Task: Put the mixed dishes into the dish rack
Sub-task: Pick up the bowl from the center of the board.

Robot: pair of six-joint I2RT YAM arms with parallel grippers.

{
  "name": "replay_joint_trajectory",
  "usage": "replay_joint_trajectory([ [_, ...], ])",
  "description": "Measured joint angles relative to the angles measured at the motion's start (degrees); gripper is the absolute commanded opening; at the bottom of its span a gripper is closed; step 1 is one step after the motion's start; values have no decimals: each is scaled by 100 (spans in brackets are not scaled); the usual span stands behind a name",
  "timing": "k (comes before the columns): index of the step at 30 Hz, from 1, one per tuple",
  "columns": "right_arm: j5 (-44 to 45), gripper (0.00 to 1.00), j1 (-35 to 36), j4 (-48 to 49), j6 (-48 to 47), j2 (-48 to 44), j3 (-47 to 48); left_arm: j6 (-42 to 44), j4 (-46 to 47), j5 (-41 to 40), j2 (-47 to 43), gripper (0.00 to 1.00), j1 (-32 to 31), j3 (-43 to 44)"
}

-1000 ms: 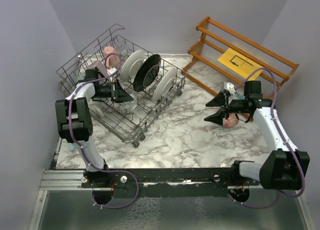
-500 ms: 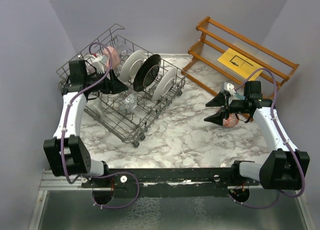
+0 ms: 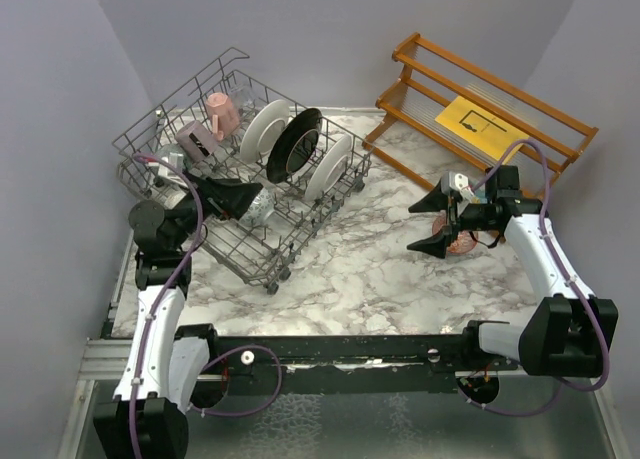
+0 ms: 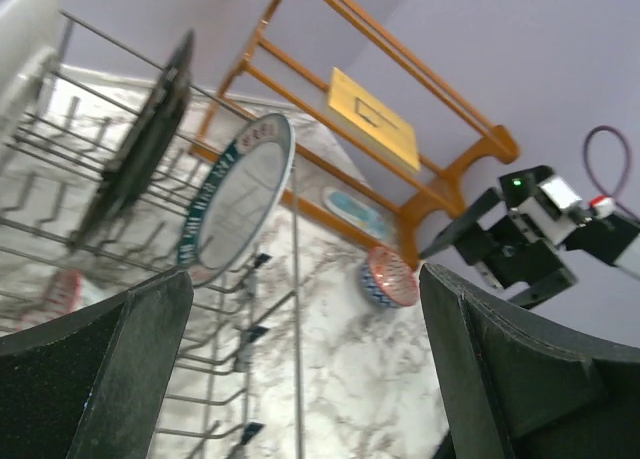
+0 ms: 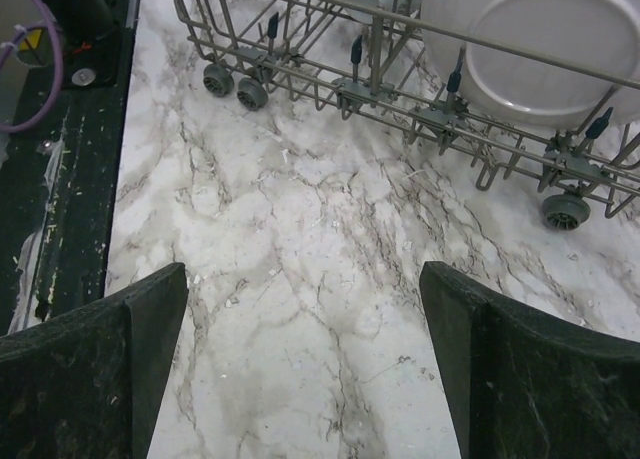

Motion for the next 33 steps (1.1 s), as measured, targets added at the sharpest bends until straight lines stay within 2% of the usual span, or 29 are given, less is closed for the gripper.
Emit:
replay_joint_trajectory([
  [3, 52, 99, 0, 50, 35, -9, 0, -315, 46, -212, -162, 99, -396, -153],
  [10, 542, 99, 0, 431, 328, -433, -109, 24, -632, -1038, -846, 99, -1657, -33],
  [15, 933, 99, 0, 654, 444, -791, -197, 446, -1250, -1661, -529, 99, -2468, 286],
  [19, 1060, 99, 0, 625, 275, -671, -173, 894, -1685, -2476, -129, 99, -3650, 577],
  [22, 1156, 99, -2, 625, 208, -662, -177, 1126, -1801, -2942, 48, 99, -4308, 664],
  [26, 1349, 99, -2, 610, 107, -667, -177, 1180, -1368, -3154, 234, 99, -4684, 472],
  [30, 1628, 100, 0, 494, -20, -658, -177, 925, -315, -3145, 227, 99, -4706, -313],
  [33, 1956, 99, 0, 372, -76, -557, -166, 754, 17, -3128, 280, 99, -4704, -584],
])
